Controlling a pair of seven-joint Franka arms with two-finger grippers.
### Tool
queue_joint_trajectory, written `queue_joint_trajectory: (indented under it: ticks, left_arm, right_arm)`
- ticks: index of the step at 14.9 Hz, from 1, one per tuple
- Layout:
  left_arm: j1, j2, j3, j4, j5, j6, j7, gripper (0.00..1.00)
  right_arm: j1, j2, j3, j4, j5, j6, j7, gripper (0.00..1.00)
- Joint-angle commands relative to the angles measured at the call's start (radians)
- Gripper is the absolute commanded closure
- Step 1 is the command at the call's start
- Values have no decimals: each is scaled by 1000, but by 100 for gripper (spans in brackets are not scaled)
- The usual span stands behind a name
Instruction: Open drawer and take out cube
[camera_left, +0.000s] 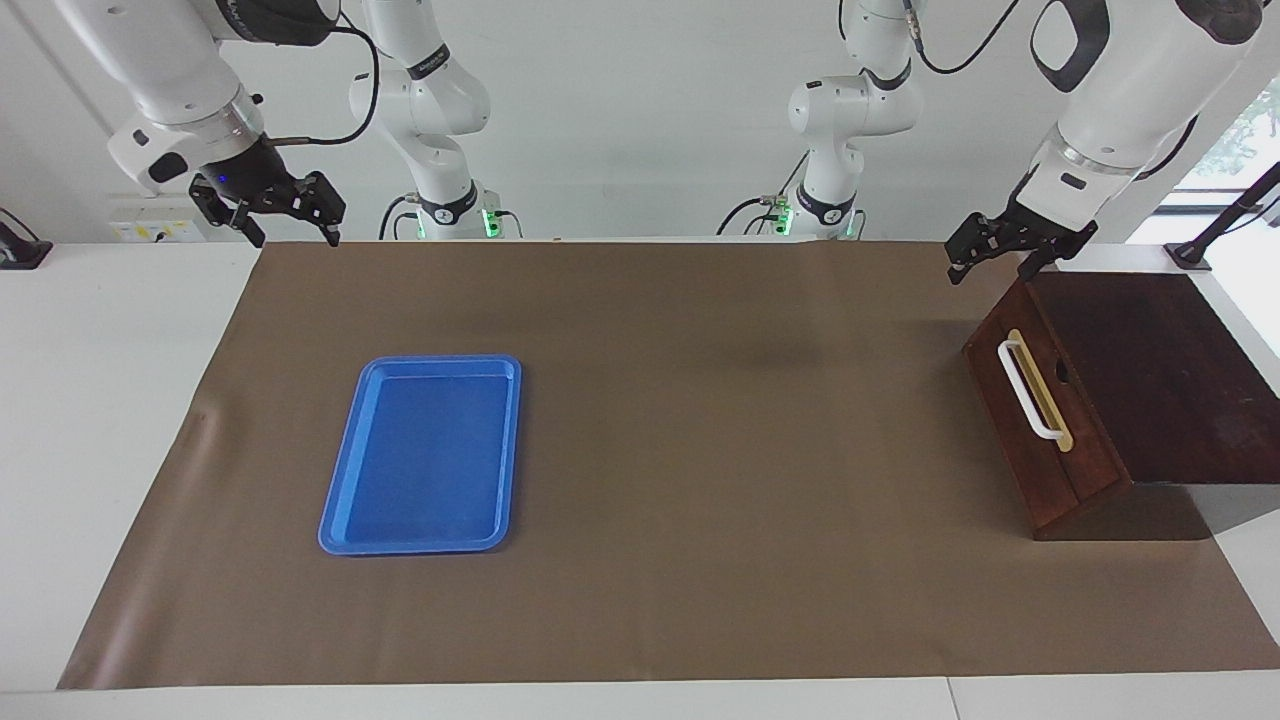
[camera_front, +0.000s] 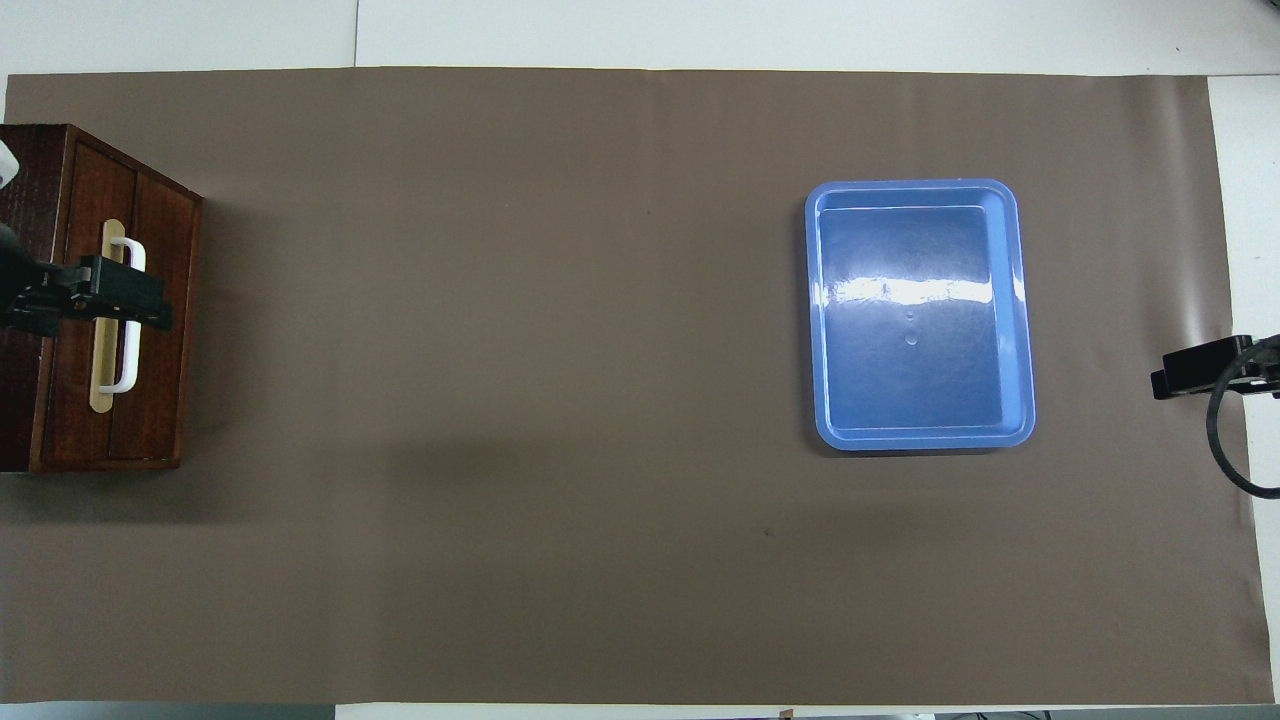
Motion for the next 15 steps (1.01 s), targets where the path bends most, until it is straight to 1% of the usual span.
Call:
queue_joint_trajectory:
  ticks: [1,4,10,11,13,15]
  left_arm:
    - [-6,11,0,16,0,1,-20,0]
    - [-6,8,-1,27,4,-11,-8,0]
    - [-9,5,-4,22,9,10,-8,0]
    - [-9,2,-6,13,24,28,-6,0]
    - [-42,-8,-10,-26,111,87,-6,0]
    - [-35,-5,-9,-57,154,130,-6,0]
  right_arm:
    - [-20,-2,10,5,-13,-8,-13,0]
    - [-20,-2,10,5,-13,-5,-22,0]
    - [-4,-3,16,5,-4,-11,-34,0]
    - [-4,-3,16,5,0,-12,-34,0]
    - [-4,-3,16,3,0,-3,-31,0]
    - [-4,-5,15,2,0,6,-10,0]
